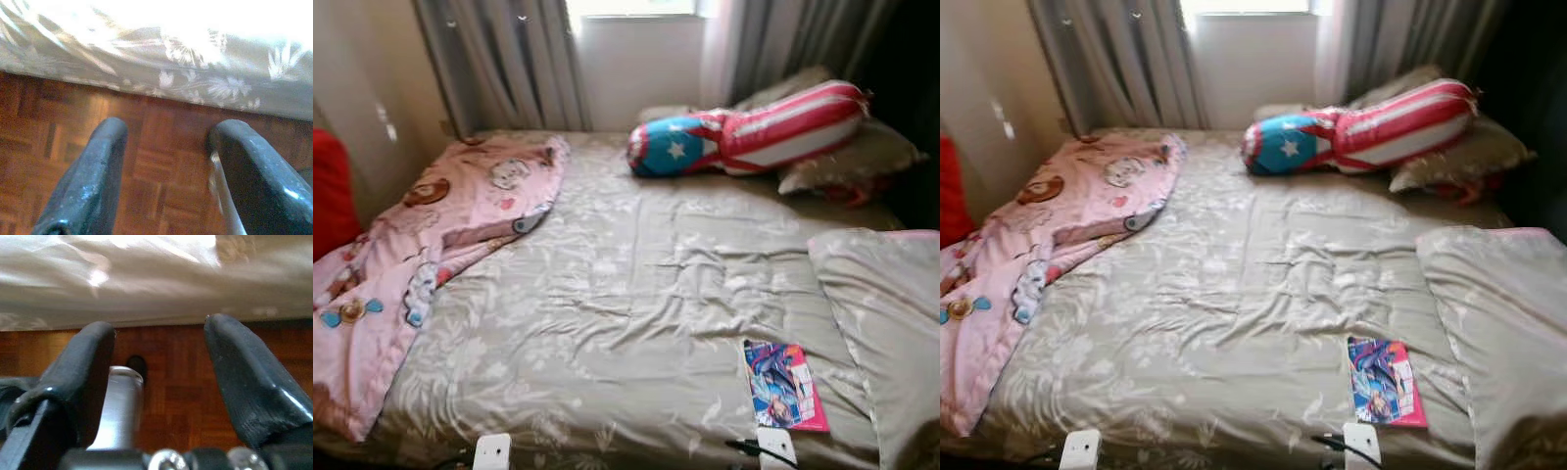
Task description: Clean up the room
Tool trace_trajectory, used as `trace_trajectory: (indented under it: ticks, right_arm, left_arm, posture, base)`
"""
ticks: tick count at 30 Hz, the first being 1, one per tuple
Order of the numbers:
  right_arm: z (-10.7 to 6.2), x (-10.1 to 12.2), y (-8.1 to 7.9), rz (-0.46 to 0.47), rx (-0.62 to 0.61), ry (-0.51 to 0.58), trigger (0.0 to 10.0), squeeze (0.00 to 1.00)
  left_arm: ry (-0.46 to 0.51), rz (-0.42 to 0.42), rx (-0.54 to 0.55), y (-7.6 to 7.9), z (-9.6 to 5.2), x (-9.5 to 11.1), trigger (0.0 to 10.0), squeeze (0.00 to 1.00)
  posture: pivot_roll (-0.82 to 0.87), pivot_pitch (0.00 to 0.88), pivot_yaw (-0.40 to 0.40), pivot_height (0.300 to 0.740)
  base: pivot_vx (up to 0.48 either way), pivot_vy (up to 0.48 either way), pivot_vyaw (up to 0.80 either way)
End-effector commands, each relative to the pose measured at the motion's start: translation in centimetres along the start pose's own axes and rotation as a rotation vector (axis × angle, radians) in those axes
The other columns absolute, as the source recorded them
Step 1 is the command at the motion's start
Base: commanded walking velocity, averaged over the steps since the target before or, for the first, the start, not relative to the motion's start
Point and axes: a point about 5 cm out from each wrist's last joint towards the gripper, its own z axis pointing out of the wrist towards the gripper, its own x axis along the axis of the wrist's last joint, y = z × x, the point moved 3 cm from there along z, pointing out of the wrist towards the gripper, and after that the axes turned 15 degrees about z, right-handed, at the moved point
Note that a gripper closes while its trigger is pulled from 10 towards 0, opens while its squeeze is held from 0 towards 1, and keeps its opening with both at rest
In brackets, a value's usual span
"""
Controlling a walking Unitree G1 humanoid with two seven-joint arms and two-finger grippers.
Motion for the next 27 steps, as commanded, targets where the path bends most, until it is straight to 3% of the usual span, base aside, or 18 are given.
trace_trajectory:
  ticks: [1,27]
  right_arm:
    - [0.09,-0.44,-1.20,0.010,0.028,-0.007,10.0,0.00]
    - [0.12,-0.34,-1.42,-0.010,0.037,-0.006,10.0,0.00]
  left_arm:
    - [-0.031,0.008,0.028,-1.15,-0.22,-0.94,10.0,0.00]
    - [-0.032,0.014,0.028,-1.20,-0.21,-0.91,10.0,0.00]
  posture:
    - [-0.05,0.000,0.061,0.740]
    - [-0.05,0.000,0.063,0.740]
  base:
    - [0.000,0.480,0.00]
    - [0.000,0.480,0.00]
